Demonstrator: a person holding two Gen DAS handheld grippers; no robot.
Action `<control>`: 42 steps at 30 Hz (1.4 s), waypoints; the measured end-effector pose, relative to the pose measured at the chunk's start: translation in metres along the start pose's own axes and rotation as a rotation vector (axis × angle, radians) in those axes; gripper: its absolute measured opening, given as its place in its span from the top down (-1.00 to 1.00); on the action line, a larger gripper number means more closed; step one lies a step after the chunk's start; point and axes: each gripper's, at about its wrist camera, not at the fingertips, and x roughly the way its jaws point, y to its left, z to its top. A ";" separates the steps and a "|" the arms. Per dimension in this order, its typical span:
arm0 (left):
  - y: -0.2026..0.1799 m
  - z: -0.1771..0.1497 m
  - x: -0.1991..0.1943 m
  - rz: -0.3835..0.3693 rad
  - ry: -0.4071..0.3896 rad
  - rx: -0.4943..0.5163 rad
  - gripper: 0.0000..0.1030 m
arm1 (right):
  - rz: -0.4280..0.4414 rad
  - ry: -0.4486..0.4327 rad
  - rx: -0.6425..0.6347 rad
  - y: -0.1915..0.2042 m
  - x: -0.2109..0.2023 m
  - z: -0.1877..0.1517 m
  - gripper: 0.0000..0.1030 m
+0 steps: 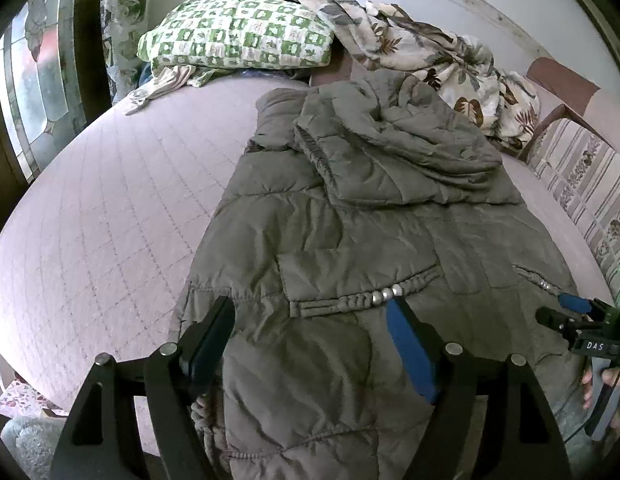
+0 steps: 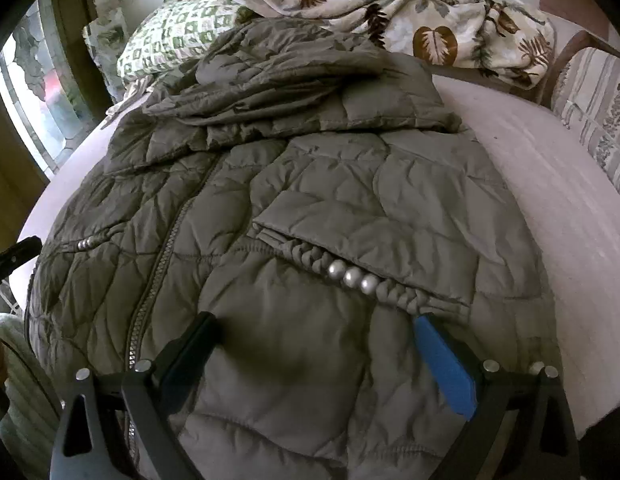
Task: Fold large clothes
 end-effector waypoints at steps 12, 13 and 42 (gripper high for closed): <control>0.026 -0.018 -0.008 0.022 0.041 -0.011 -0.54 | -0.075 0.047 -0.059 -0.032 -0.022 -0.004 -0.94; 0.029 -0.019 -0.009 0.022 0.043 -0.015 -0.54 | -0.079 0.054 -0.048 -0.038 -0.024 -0.004 -0.94; 0.054 -0.031 0.026 -0.088 0.190 -0.053 -0.69 | 0.092 0.280 0.112 -0.122 -0.002 -0.026 -0.81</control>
